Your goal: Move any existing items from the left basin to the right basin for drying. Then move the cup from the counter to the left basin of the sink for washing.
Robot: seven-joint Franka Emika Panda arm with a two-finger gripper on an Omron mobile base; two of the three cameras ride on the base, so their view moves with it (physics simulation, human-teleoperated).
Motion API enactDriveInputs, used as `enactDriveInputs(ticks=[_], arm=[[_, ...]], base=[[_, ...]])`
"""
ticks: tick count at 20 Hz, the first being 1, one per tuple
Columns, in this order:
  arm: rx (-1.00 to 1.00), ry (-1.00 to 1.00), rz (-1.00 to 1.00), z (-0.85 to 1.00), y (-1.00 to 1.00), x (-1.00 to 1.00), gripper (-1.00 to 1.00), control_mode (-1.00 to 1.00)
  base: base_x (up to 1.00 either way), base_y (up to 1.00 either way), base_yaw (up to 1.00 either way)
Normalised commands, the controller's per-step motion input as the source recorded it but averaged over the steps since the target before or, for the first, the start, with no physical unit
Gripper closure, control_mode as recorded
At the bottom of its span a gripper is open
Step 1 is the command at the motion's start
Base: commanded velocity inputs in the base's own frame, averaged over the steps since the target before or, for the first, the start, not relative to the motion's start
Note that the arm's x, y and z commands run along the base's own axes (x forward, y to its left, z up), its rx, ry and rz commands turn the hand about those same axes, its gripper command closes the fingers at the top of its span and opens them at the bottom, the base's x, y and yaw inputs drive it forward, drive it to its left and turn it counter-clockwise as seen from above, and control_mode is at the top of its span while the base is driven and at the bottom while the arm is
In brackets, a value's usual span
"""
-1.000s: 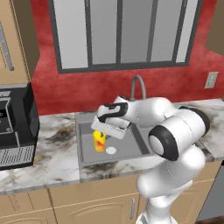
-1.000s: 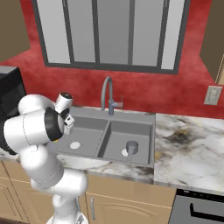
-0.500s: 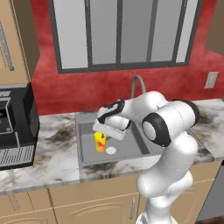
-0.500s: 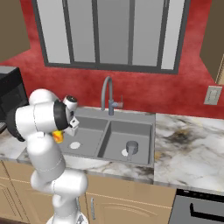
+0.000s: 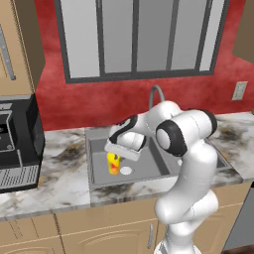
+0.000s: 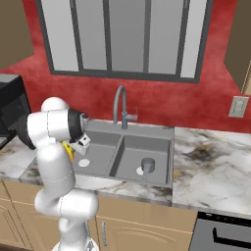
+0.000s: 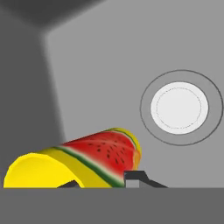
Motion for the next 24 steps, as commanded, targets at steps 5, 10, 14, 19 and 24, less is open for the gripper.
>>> enactDriveInputs(ticks=[5,10,14,19,24], arm=[[-0.02,0.0,0.0,-0.21,0.0,0.23,1.0,-1.0],[-0.02,0.0,0.0,-0.14,0.0,0.21,1.0,-1.0],[-0.01,0.0,0.0,-0.06,0.0,0.15,1.0,-1.0],[-0.01,-0.02,0.0,-0.01,0.0,0.03,-1.0,-1.0],[-0.01,-0.05,0.0,0.13,0.0,0.0,-1.0,-1.0]], base=[[0.0,0.0,0.0],[0.0,0.0,0.0],[0.0,0.0,0.0],[0.0,0.0,0.0],[0.0,0.0,0.0]])
